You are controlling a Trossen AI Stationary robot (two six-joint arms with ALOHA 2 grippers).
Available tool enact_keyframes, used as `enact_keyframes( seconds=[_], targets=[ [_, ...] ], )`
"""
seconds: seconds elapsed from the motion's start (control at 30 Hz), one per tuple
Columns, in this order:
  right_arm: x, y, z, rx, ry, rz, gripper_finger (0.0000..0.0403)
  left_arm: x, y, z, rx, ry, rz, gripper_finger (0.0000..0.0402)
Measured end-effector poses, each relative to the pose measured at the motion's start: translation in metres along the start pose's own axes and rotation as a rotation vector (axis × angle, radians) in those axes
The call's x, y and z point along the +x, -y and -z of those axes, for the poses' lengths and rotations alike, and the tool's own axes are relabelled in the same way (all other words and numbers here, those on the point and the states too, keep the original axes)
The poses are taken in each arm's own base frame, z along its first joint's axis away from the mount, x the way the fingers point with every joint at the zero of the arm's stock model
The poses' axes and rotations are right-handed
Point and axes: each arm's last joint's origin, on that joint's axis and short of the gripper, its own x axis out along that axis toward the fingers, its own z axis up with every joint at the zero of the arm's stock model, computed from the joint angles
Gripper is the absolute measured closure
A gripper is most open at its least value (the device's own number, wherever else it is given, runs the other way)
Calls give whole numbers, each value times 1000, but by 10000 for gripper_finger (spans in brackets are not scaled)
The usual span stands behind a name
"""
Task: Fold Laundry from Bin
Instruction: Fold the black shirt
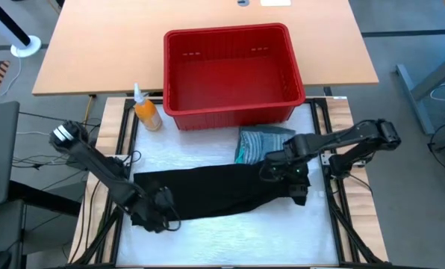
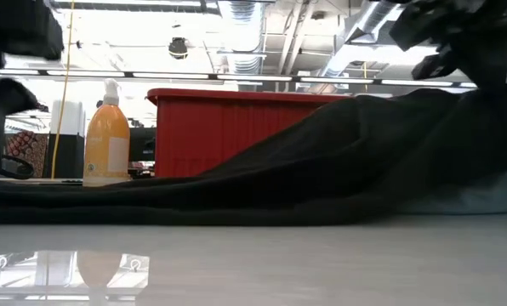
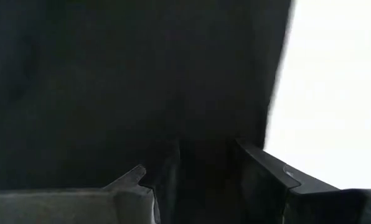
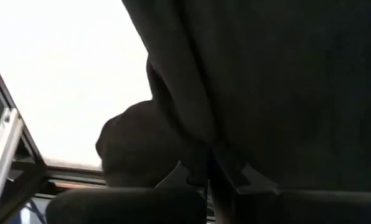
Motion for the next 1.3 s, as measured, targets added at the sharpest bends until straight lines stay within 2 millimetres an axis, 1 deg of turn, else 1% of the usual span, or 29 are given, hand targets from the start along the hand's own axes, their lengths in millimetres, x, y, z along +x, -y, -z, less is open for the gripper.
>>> enact_keyframes(
  seconds=[0.07,0.17,0.3,0.43,0.53,0.67,0.77,0.9,1.0,1.1,1.2,1.3],
  targets=[
    [1,-5,0,-9,8,3,379,15,0,4,7,-36,-39,260],
    [2,-11,0,-1,22,3,379,27,1,7,-2,-43,-89,260],
    [5,-24,1,-3,31,2,379,31,0,8,6,-43,-109,260],
    [16,-38,7,-19,11,-1,379,28,-3,10,22,-89,-119,260],
    [26,-51,14,-16,-36,-44,379,27,-4,13,42,-144,-119,260],
    [33,-75,26,-46,-61,-68,381,22,-5,19,87,-201,-119,260],
    [37,-93,35,-55,-71,-95,381,15,-9,21,103,-255,-129,260],
    [41,-119,41,-58,2,-160,381,2,-19,24,115,-306,-175,260],
    [45,-134,38,-33,66,-212,381,-6,-26,25,124,-334,-210,260],
    [54,-147,30,-17,88,-250,381,-11,-29,26,126,-351,-219,260],
    [67,-162,22,-26,55,-341,380,-12,-30,27,139,-389,-217,260],
    [79,-177,10,4,45,-437,367,-12,-30,27,146,-409,-204,260]
  ],
)
